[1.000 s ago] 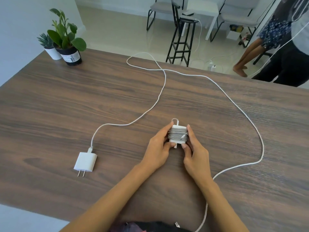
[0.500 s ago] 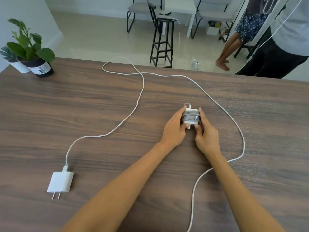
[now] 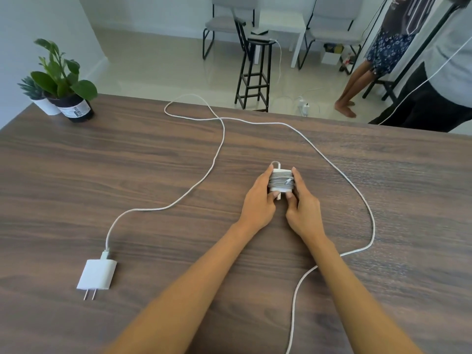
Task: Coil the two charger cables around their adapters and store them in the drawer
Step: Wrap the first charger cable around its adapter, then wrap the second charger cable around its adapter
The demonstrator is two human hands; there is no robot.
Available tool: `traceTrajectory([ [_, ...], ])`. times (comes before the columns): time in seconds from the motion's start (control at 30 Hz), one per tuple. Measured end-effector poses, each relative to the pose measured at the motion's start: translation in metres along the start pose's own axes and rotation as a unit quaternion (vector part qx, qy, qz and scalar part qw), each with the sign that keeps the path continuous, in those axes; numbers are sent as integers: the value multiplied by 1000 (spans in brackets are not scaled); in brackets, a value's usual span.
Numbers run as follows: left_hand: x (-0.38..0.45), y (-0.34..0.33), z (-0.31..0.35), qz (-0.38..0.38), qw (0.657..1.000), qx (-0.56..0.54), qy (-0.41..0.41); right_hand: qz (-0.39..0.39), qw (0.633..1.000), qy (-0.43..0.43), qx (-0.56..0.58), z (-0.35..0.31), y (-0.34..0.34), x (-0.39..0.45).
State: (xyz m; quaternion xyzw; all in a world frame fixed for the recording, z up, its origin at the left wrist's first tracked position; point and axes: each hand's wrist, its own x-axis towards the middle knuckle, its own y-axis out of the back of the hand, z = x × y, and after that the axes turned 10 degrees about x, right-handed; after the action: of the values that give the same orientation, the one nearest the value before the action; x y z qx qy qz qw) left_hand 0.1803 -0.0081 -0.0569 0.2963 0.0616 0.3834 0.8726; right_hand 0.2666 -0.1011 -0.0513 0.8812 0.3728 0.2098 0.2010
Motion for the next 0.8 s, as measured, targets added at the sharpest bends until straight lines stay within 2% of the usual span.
traceTrajectory([
  [0.13,-2,7,3,-23,1000,0,-8,-15,1000,2,-10,-1,3,-2],
  [0.27,-24,37,1,-20,1000,-3,9,-28,998,45,-37,-10,5,-16],
  [0.37,-64,78,-15,-18,996,91,-17,-4,992,89,-87,-24,-2,-31],
  [0.43,-98,107,-28,0,987,161,-13,-23,987,122,-101,-43,-15,-43],
  [0.5,-131,133,-40,58,972,229,16,-80,981,144,-104,-65,-36,-53],
  [0.57,-161,151,-54,118,942,310,52,-141,971,163,-108,-79,-63,-62],
  [0.63,-189,163,-64,143,910,374,102,-203,958,164,-116,-86,-90,-72],
  [0.7,-212,170,-72,159,890,398,159,-248,945,163,-134,-89,-113,-83],
  [0.8,-234,174,-76,179,876,382,232,-268,930,166,-188,-92,-132,-94],
])
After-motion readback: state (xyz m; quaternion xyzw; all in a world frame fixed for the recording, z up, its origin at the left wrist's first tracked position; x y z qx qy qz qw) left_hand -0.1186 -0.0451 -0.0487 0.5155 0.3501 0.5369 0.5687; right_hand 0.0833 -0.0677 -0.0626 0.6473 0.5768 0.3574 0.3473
